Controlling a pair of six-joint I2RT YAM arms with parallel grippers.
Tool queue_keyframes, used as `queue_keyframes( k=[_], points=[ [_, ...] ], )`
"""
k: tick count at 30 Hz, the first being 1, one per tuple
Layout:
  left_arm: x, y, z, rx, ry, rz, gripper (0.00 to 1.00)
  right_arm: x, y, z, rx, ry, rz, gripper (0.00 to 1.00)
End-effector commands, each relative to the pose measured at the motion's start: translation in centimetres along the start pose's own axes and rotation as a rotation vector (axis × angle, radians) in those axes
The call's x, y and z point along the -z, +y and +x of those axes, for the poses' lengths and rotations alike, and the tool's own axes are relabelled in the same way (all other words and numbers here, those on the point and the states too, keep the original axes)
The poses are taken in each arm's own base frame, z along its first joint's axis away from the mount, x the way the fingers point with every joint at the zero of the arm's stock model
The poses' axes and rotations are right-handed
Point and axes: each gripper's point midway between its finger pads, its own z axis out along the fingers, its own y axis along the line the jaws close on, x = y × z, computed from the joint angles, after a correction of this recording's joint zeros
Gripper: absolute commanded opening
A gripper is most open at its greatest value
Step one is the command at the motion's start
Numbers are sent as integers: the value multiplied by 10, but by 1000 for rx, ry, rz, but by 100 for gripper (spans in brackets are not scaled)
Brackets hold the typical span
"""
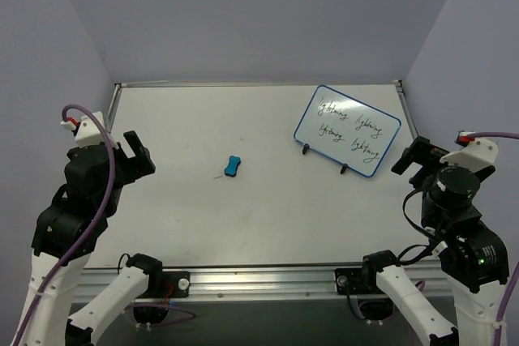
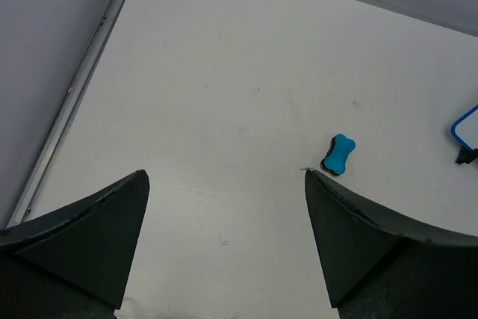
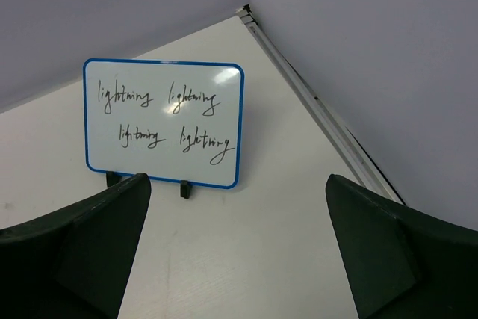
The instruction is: Erase the whiteboard
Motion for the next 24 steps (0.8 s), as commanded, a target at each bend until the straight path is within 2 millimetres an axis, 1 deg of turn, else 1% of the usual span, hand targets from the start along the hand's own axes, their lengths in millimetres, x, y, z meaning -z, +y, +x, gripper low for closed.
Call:
queue_keyframes(
  k=[1,3,5,6,7,8,9,10,11,12,13,14,15,16,17,18,20,21,22,24],
  points=[
    [2,-1,-10,40,-48,6,94,1,8,-11,-26,-50,-47,100],
    [4,0,-12,45,-59,6,94,0,8,-11,-36,-63,-47,100],
    [4,1,-11,41,-62,9,94,2,17,-12,-35,-78,-106,100],
    [3,1,-10,38,-61,8,94,1,25,-12,-29,-81,-144,100],
    [2,1,-8,37,-59,6,94,-2,32,-6,-8,-70,-178,100],
    [-3,0,-1,27,-42,0,94,-4,47,-2,1,-57,-247,100],
    [-7,-3,0,26,-39,5,94,-9,59,-7,-11,-87,-289,100],
    [-11,-5,4,23,-30,10,94,-29,71,17,15,-23,-294,100],
    [-19,-7,14,13,-2,7,94,-44,78,27,14,3,-277,100],
    [-24,-12,17,12,4,25,94,-58,91,30,0,-1,-293,100],
    [-27,-14,21,9,16,27,94,-82,105,53,36,71,-288,100],
    [-34,-16,29,-1,42,23,94,-98,109,55,12,71,-275,100],
    [-37,-17,32,-7,50,25,94,-106,116,56,-4,79,-305,100],
    [-40,-16,35,-15,60,14,94,-121,118,60,-16,98,-303,100],
    [-43,-15,39,-26,72,4,94,-132,118,46,-63,65,-314,100],
    [-45,-13,46,-36,89,-9,94,-158,105,48,-92,95,-310,100],
    [-48,-12,55,-42,109,-11,94,-183,90,38,-125,111,-292,100],
    [-48,-13,59,-45,118,-5,94,-193,77,15,-138,83,-271,100],
    [-49,-13,62,-48,126,1,94,-208,74,21,-132,114,-262,100],
    [-49,-16,61,-41,124,15,94,-218,65,5,-100,61,-210,100]
  ],
)
